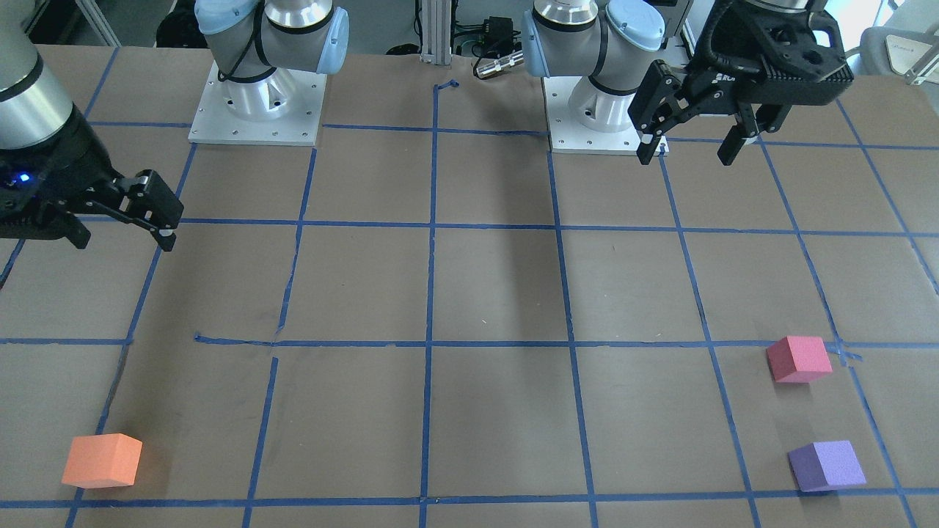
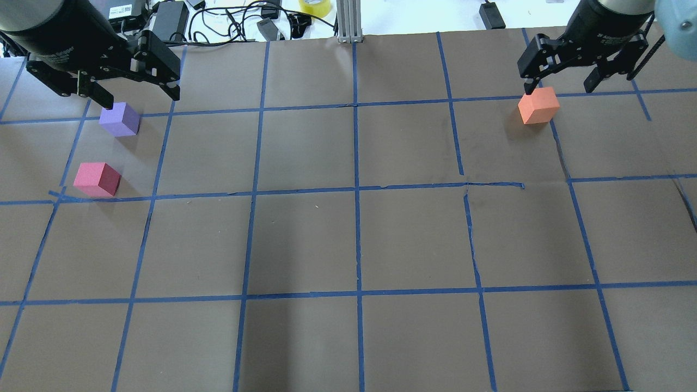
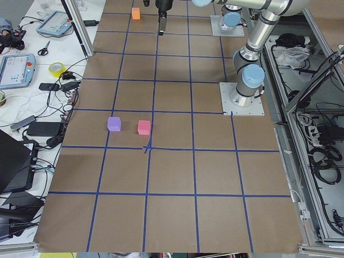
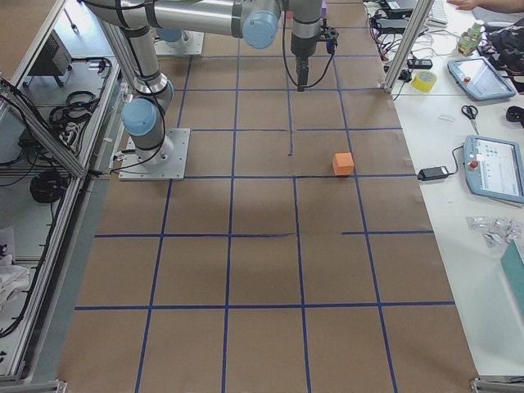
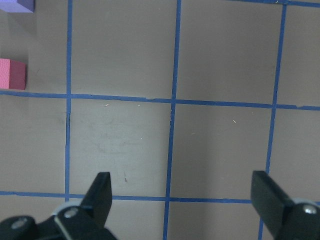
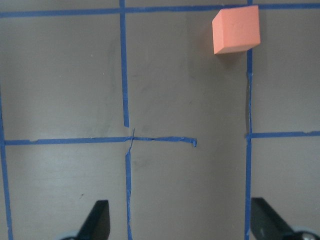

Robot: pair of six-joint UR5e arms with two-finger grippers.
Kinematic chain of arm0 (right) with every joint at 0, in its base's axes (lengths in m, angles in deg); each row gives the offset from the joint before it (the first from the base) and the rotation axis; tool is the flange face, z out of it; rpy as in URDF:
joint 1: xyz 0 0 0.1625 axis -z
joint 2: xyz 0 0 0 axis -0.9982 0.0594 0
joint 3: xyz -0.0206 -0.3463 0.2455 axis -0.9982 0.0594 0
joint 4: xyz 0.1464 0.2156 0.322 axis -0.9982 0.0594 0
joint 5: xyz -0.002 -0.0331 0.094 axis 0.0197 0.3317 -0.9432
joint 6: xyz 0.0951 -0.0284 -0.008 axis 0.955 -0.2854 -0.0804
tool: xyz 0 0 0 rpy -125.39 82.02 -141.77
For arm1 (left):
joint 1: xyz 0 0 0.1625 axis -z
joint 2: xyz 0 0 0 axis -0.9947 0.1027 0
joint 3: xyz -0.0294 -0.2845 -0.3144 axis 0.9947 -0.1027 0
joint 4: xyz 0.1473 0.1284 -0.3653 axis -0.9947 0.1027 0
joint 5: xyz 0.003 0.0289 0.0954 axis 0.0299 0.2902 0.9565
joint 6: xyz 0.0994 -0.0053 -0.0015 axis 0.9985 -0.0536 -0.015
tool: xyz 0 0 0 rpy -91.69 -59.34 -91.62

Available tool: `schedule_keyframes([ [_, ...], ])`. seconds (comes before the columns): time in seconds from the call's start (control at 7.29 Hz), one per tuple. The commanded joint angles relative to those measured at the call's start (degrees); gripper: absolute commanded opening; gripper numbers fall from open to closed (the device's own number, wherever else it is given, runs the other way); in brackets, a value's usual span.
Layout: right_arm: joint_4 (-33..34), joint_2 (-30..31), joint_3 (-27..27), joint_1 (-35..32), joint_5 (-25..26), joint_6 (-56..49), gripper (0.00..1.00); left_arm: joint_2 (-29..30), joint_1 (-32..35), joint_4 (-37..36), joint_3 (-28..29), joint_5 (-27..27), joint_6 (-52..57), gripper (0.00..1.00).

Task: Arrange blocks in a line
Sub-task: 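Lower the right gripper over the orange cube and close on it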

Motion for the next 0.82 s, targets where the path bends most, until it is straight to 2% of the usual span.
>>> schedule_keyframes([
  [0.0, 7.82, -7.25, -0.04, 2.01, -0.38, -2.99, 1.0, 0.06, 0.0, 0.0, -0.09, 0.0, 0.02, 1.0],
  [0.14, 12.72, -11.13, -0.04, 2.54, -0.21, -7.18, 1.0, 0.06, 0.0, 0.0, -0.09, 0.0, -0.07, 1.0],
  [0.41, 17.85, -17.02, 0.31, 5.35, -1.53, -10.91, 1.0, 0.14, 0.0, 0.0, -0.09, 0.0, 0.02, 1.0],
  [0.55, 25.27, -21.14, 0.57, 5.8, -1.44, -11.96, 1.0, 0.32, -0.09, 0.0, -0.09, 0.0, 0.02, 1.0],
  [0.69, 29.95, -24.06, 0.75, 6.06, -1.53, -12.93, 1.0, 0.32, 0.0, 0.0, -0.17, 0.0, -0.07, 1.0],
])
